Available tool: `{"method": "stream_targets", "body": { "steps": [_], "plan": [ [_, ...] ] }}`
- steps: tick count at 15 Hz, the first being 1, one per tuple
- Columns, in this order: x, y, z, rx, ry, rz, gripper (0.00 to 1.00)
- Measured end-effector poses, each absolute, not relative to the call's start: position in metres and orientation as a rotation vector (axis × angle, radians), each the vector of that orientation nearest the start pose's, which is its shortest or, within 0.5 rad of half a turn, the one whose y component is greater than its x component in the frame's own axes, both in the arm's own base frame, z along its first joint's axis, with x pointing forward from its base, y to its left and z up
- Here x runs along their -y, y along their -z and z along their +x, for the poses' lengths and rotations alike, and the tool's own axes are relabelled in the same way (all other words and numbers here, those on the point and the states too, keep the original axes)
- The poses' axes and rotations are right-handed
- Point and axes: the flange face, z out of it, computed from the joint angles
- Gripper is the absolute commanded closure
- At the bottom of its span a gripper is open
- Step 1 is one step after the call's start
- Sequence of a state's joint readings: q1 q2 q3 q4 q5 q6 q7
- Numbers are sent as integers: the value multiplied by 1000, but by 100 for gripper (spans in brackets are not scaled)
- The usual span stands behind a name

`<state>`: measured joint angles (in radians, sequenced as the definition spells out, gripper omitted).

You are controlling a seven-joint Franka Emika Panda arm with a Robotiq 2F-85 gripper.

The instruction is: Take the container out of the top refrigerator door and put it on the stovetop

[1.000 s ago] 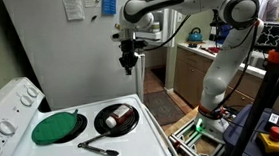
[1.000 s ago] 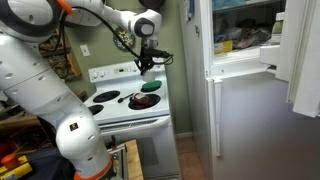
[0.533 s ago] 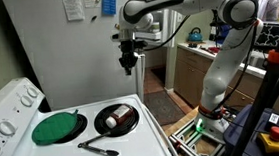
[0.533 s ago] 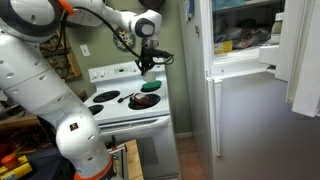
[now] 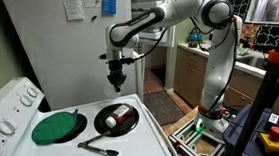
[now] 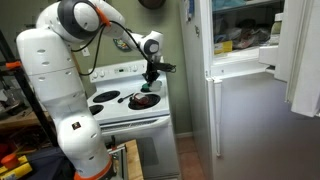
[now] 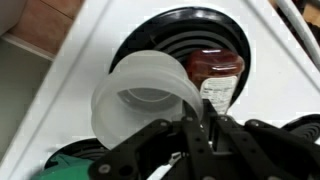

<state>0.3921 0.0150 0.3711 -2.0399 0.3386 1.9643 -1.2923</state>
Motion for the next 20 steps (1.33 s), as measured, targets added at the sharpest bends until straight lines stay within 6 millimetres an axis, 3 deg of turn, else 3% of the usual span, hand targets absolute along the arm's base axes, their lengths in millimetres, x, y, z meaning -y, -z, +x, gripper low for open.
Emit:
{"method": "stream_targets", "body": {
  "steps": [4, 8, 20],
  "plan": [
    [-418, -401, 404, -2787, -109, 1869, 96],
    [-434, -386, 415, -2804, -151, 1844, 96],
    [-480, -368, 402, -2941, -227, 1688, 95]
  ]
}}
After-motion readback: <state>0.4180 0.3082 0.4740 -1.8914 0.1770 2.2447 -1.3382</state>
